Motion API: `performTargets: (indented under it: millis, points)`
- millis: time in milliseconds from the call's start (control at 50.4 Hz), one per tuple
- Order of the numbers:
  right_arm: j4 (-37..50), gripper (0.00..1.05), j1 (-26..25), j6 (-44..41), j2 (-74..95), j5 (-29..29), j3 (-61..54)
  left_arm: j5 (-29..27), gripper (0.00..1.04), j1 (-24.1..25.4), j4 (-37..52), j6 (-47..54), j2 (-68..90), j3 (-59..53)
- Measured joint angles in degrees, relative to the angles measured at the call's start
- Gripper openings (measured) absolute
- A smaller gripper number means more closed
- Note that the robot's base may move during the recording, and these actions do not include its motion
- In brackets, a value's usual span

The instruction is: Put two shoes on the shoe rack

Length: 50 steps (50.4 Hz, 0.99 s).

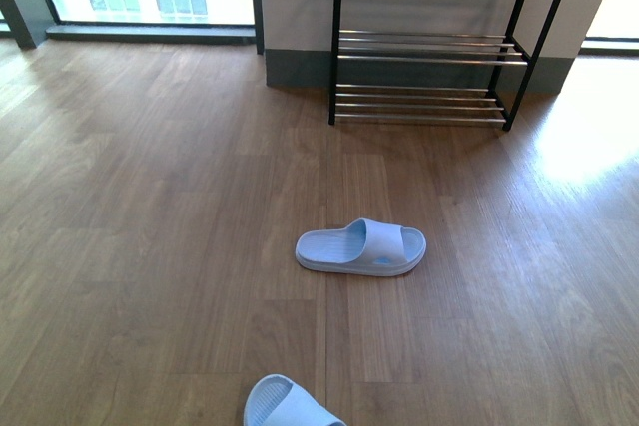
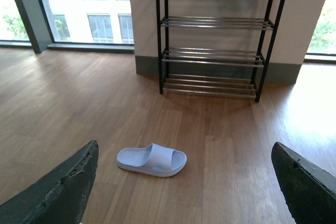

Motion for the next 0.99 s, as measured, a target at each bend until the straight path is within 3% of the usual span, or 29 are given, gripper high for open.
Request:
performTargets:
  millis: [218, 417, 516, 675, 992]
  points:
    - [15.5, 0.96, 6.0, -2.7, 24.0, -0.1, 0.2, 0.0, 0.95, 0.0, 0.0, 0.0, 0.0, 0.0]
    - [49.6, 0.96, 13.9, -7.3, 78.6, -1.7, 9.3, 0.0, 0.95, 0.0, 0.0, 0.0, 0.0, 0.0]
    - [58.6, 0.96, 15.1, -11.4, 102.7, -2.8, 15.8, 0.0, 0.95, 0.0, 0.0, 0.0, 0.0, 0.0]
    - [60.1, 0.96, 14.3, -16.2, 129.1, -3.7, 27.3, 0.1, 0.95, 0.0, 0.0, 0.0, 0.0, 0.0]
    - [55.2, 0.96, 12.0, -20.4, 151.9, -1.1, 44.5, 0.0, 0.95, 0.0, 0.0, 0.0, 0.0, 0.0]
